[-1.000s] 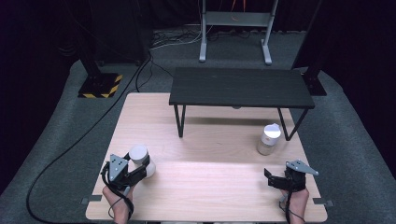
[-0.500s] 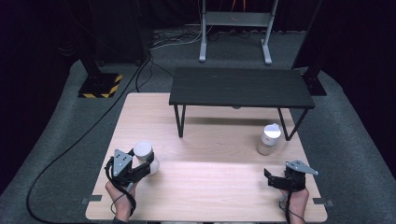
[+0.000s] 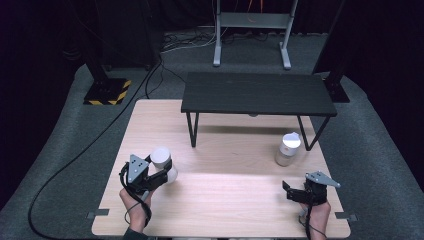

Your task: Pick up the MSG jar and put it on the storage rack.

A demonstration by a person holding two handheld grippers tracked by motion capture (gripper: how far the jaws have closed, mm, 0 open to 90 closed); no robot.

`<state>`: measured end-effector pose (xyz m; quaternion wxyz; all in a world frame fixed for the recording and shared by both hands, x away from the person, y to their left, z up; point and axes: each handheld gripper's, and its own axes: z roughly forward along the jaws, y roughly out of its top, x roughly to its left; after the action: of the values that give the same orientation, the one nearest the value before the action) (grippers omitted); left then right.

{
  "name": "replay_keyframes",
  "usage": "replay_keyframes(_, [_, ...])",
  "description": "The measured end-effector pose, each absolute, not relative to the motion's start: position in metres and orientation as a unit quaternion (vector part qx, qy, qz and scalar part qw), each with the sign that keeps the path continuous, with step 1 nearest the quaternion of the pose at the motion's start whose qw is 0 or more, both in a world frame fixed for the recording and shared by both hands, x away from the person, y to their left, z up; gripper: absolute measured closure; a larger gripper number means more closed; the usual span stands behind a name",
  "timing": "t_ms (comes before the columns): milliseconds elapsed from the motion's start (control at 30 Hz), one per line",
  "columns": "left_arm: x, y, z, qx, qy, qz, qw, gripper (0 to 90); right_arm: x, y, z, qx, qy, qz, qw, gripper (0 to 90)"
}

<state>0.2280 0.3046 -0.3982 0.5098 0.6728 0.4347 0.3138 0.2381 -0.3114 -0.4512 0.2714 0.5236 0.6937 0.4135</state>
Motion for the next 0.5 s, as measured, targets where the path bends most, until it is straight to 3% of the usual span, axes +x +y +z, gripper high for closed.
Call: replay_keyframes(500, [0.247, 0.300, -0.384, 0.683, 0.420, 0.287, 0.524, 34.1, 0.238, -0.312, -0.452, 0.523, 0.693, 0.416, 0.271, 0.0])
